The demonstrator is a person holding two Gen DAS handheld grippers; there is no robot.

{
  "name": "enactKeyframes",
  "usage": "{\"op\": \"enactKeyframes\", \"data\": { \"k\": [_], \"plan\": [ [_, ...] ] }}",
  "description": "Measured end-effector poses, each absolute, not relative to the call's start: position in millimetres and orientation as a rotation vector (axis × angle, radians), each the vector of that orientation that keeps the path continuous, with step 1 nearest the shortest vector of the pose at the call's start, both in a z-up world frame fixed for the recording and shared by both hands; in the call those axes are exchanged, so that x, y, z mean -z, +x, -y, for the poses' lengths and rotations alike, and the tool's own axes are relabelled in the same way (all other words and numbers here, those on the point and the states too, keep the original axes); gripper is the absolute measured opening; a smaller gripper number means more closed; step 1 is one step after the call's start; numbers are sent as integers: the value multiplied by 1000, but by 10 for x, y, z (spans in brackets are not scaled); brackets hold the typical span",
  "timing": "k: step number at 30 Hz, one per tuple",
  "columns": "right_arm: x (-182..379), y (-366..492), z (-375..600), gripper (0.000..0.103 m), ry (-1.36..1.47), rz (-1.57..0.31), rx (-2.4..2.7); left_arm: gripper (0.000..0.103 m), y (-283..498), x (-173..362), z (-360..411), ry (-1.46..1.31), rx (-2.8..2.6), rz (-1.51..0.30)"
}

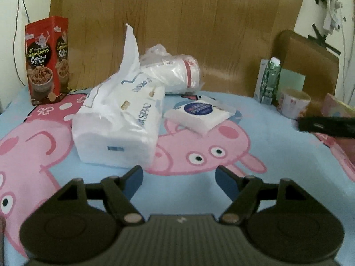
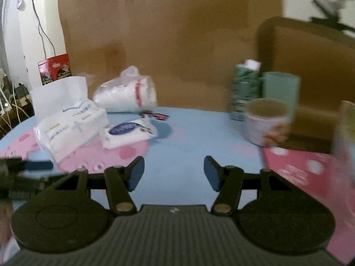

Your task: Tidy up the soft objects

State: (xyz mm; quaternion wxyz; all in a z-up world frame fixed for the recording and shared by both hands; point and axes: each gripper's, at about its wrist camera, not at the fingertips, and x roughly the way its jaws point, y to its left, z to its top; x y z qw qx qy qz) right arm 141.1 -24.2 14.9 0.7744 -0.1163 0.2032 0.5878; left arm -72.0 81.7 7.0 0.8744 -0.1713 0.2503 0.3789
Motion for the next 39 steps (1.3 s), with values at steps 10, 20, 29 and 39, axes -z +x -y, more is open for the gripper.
{"op": "enactKeyframes", "data": {
  "k": [10, 20, 29, 39],
  "plan": [
    [-60, 1563, -1123, 36, -262, -594, -1245, 74, -802, -53, -898, -427, -777, -465],
    [32, 1514, -891, 3, -329, -600, -1292, 74, -854, -43, -949, -474, -754, -448],
    [69, 1506, 471, 2, -285, -603, -1278, 75, -843, -75, -859, -425, -749, -452],
    [245, 1467, 2031, 4, -130, -594, -1090, 75, -569, -96, -522, -257, -702, -567]
  ]
}}
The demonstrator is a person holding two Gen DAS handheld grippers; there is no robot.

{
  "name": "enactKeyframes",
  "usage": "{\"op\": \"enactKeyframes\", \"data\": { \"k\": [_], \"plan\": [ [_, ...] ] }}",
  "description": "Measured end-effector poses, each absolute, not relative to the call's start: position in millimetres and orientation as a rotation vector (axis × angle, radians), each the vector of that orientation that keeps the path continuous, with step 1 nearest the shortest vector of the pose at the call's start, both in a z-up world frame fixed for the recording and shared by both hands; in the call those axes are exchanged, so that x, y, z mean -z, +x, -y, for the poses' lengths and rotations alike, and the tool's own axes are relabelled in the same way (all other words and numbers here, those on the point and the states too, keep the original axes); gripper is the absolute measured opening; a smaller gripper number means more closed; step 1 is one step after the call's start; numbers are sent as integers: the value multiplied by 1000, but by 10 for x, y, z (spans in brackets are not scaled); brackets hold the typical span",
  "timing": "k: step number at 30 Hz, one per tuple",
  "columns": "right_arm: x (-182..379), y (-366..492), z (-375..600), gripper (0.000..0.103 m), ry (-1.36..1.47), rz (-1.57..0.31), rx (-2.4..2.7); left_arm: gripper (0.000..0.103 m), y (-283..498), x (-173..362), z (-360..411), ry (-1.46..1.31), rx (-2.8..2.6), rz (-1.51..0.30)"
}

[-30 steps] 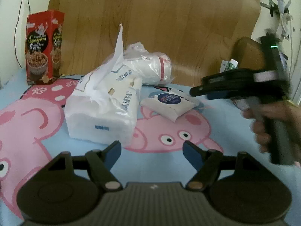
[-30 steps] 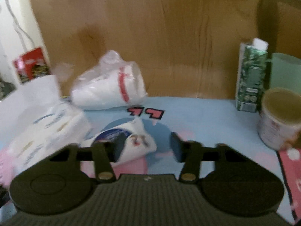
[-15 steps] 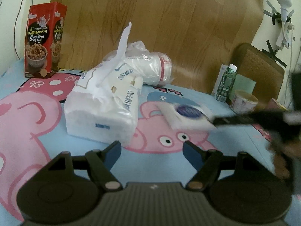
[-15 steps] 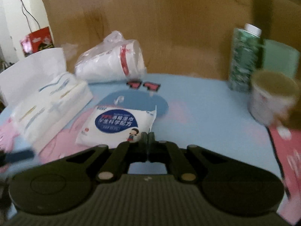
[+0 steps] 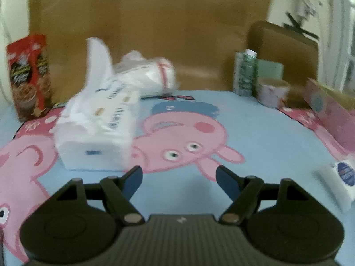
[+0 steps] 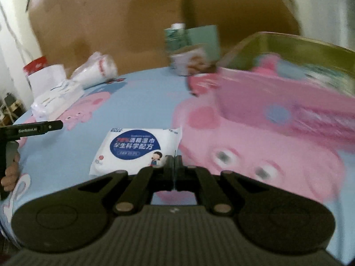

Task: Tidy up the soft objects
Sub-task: 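Grasp the white wet-wipes pack with the left gripper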

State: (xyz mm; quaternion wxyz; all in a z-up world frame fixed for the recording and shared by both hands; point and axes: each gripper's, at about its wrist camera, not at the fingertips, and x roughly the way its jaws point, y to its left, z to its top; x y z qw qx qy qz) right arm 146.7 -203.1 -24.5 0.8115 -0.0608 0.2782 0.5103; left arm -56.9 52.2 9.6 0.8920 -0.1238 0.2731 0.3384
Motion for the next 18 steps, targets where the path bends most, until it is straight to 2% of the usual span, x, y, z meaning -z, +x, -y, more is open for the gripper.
{"op": "enactKeyframes", "data": {
  "k": [4, 6, 12, 18],
  "plan": [
    [259, 1346, 2329, 22, -113, -529, -1036, 75, -390, -150, -205, -316, -546, -580],
    [230, 1298, 2379, 43, -106, -492, -1068, 75, -269, -196, -44, -342, -462, -587],
    [270, 1214, 2319, 78, -175, -408, -1198, 75, 130, -246, 346, -446, -184, -654],
    [414, 1297, 2095, 79, -301, -418, -1186, 76, 586, -140, 625, -425, -104, -713]
  ]
}}
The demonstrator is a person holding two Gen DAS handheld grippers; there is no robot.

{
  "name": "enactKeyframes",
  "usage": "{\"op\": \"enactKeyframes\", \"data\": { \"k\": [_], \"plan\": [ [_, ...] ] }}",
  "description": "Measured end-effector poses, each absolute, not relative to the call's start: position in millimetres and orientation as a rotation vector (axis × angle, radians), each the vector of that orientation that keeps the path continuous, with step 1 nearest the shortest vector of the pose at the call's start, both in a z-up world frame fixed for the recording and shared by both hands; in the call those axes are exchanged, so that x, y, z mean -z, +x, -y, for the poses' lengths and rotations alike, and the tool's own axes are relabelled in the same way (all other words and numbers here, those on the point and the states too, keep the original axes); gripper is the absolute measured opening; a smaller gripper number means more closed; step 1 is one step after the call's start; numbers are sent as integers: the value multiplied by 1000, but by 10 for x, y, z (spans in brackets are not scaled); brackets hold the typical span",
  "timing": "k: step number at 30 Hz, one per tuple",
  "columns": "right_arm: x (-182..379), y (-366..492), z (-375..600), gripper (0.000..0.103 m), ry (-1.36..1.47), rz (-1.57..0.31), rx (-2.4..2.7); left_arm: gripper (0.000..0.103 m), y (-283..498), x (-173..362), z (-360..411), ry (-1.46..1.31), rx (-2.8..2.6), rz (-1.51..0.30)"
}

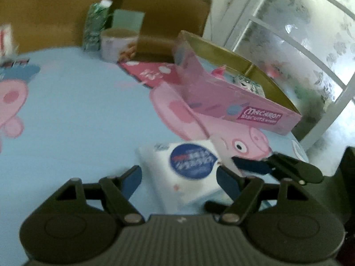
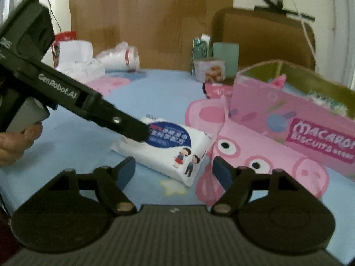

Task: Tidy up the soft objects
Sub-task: 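Grasp the white wet-wipes pack with the left gripper, then carry the wet-wipes pack into the gold tin and open the left gripper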

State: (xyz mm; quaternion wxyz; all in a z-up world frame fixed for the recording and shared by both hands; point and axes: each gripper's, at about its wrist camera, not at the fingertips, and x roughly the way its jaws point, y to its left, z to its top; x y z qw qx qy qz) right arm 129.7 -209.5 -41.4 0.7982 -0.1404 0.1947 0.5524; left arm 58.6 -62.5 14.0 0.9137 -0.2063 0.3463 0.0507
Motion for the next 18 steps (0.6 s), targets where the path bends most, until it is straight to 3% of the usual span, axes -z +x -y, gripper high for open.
{"op": "enactKeyframes", "data": {
  "k": [3, 12, 18],
  "plan": [
    [408, 1331, 2046, 64, -268, -408, -1207, 64, 737, -147, 764, -345, -124, -723],
    [-13, 1393, 2311, 63, -185, -92, -1060, 64, 1200, -873, 932, -214, -79, -571],
    [-184, 1991, 2625, 63, -94, -74, -888, 64, 2115, -1018, 1191, -136, 17, -562]
  ]
}}
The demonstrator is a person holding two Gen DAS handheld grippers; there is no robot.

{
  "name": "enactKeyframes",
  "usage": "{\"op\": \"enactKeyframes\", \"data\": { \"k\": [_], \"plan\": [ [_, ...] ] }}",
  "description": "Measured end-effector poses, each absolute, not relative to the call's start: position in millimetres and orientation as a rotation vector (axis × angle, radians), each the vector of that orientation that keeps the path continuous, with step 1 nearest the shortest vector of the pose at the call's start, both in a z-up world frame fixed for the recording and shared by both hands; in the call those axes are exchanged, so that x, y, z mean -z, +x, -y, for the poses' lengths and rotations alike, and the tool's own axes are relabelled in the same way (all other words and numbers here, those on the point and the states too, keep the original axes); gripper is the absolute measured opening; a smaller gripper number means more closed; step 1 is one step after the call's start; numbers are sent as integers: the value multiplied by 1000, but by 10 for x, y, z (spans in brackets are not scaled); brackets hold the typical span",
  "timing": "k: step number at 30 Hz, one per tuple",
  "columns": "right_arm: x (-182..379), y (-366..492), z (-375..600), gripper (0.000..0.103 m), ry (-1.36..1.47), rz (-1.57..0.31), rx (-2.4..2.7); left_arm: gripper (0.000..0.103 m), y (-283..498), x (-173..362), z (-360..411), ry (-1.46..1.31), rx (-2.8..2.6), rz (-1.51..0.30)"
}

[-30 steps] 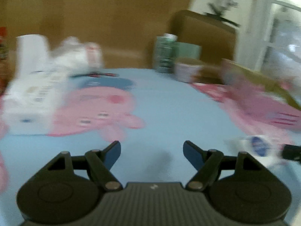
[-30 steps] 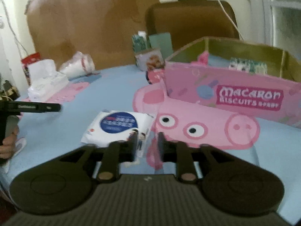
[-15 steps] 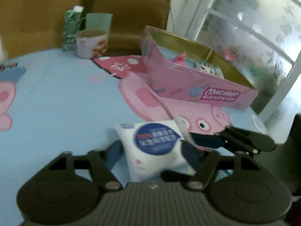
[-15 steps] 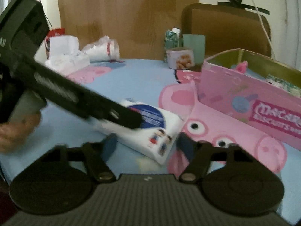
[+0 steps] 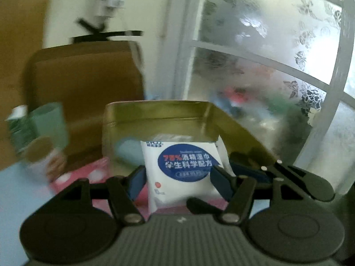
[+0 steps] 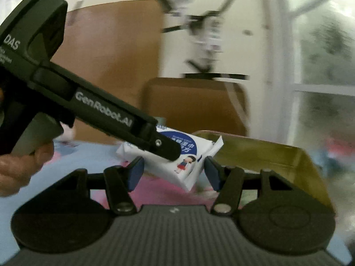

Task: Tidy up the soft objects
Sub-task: 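Carry the wet-wipes pack into the gold tin and open the left gripper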

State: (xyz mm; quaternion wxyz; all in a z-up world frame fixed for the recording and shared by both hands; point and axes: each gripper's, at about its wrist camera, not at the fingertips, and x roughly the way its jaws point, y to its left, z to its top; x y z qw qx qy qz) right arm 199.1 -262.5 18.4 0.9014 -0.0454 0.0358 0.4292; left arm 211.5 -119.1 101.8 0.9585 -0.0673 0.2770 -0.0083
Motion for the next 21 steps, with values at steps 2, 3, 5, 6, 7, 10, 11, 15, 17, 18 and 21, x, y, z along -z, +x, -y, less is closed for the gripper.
{"op": "enactKeyframes", "data": {
  "k": [2, 3, 5, 6, 7, 10, 11, 15, 17, 18, 21],
  "plan": [
    [-186, 2240, 2723, 63, -69, -100, -830, 64, 2411, -985, 1285, -113, 34, -570],
    [-180, 2352, 2745, 63, -64, -114, -807, 64, 2579, -947, 1339, -98, 37, -576],
    [-156, 2576, 2747, 63, -75, -139, -736, 72, 2834, -865, 1425, -68, 23, -591],
    [-130, 2662, 2694, 63, -95, -145, -695, 74, 2941, -822, 1453, -62, 4, -604],
    [-108, 2758, 2643, 63, -126, -145, -656, 74, 3046, -767, 1464, -59, -26, -621],
    [-6, 2877, 2587, 67, -144, -146, -597, 86, 3161, -690, 1414, -79, -95, -652],
    [16, 2890, 2595, 68, -126, -154, -606, 87, 3144, -679, 1407, -80, -123, -650],
    [115, 2793, 2678, 69, -102, -160, -617, 89, 3044, -690, 1408, -31, -204, -649],
    [112, 2672, 2738, 69, -69, -146, -613, 89, 2962, -737, 1397, -21, -235, -644],
    [101, 2603, 2780, 69, -47, -135, -612, 89, 2880, -773, 1387, -28, -237, -636],
    [69, 2404, 2884, 71, 12, -113, -614, 93, 2665, -852, 1391, -34, -272, -616]
  ]
}}
